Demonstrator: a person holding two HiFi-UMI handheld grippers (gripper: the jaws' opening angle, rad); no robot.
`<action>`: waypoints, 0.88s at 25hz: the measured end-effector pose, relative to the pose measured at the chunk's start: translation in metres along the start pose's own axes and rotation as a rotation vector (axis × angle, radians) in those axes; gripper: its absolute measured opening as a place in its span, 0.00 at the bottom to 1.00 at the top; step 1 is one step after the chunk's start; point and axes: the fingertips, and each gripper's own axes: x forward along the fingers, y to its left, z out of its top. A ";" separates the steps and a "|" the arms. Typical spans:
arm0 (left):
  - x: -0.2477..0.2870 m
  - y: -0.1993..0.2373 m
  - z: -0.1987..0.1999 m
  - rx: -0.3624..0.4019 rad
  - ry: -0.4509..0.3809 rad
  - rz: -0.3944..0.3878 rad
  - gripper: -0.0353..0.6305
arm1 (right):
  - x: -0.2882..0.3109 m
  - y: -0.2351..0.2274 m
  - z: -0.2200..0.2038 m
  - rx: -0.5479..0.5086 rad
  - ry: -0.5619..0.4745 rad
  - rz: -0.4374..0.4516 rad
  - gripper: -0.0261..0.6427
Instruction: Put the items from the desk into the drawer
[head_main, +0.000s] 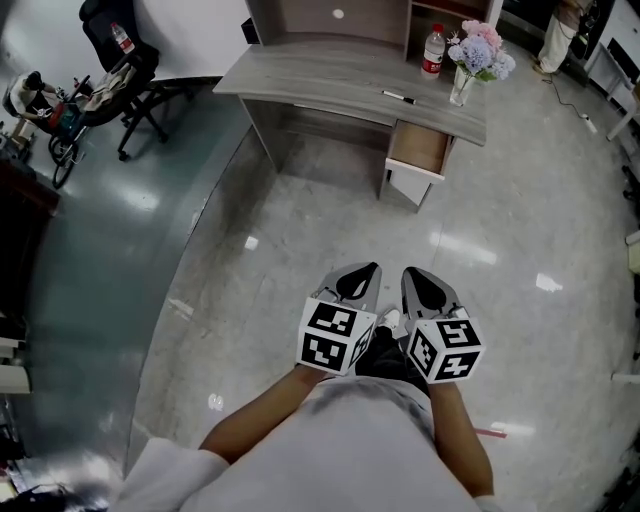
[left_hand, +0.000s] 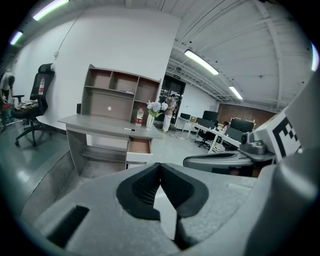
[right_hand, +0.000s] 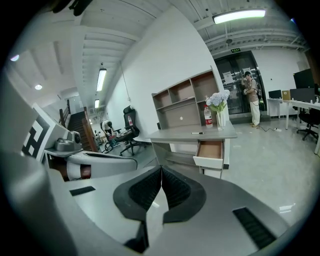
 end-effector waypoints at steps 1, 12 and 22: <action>0.011 0.002 0.006 0.001 0.005 -0.001 0.06 | 0.007 -0.008 0.005 0.003 0.004 0.002 0.04; 0.127 0.015 0.063 0.029 0.075 0.012 0.06 | 0.071 -0.095 0.049 0.054 0.036 0.043 0.04; 0.174 0.022 0.097 0.045 0.081 0.024 0.06 | 0.105 -0.130 0.081 0.045 0.037 0.080 0.04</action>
